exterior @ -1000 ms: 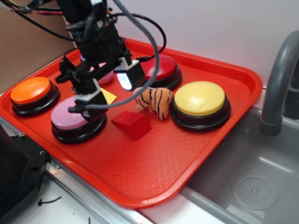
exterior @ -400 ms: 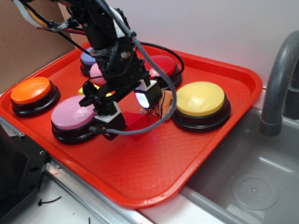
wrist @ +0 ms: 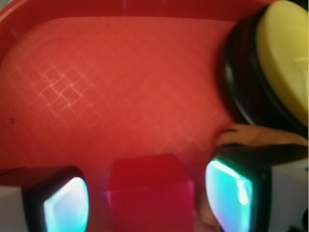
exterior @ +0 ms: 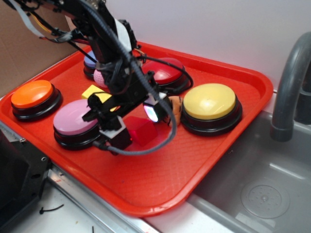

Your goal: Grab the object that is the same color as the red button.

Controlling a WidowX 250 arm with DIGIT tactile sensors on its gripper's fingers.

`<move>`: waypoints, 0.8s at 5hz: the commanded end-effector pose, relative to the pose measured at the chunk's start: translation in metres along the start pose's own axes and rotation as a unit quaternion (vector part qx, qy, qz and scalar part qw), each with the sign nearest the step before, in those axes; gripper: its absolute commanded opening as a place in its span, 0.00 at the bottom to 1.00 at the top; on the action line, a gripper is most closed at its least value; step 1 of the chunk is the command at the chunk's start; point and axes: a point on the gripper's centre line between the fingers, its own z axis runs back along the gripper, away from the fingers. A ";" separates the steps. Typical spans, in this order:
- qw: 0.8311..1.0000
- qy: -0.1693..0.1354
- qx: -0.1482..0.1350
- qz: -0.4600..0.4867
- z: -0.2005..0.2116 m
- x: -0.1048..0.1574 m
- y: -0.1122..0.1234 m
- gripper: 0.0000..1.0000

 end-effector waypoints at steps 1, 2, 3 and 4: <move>1.000 0.024 -0.012 0.007 -0.010 -0.009 0.000 1.00; 1.000 0.022 -0.007 0.011 -0.005 -0.012 0.005 0.00; 0.999 0.025 0.001 0.022 0.008 -0.012 0.006 0.00; 0.989 0.033 0.025 0.144 0.050 -0.009 0.014 0.00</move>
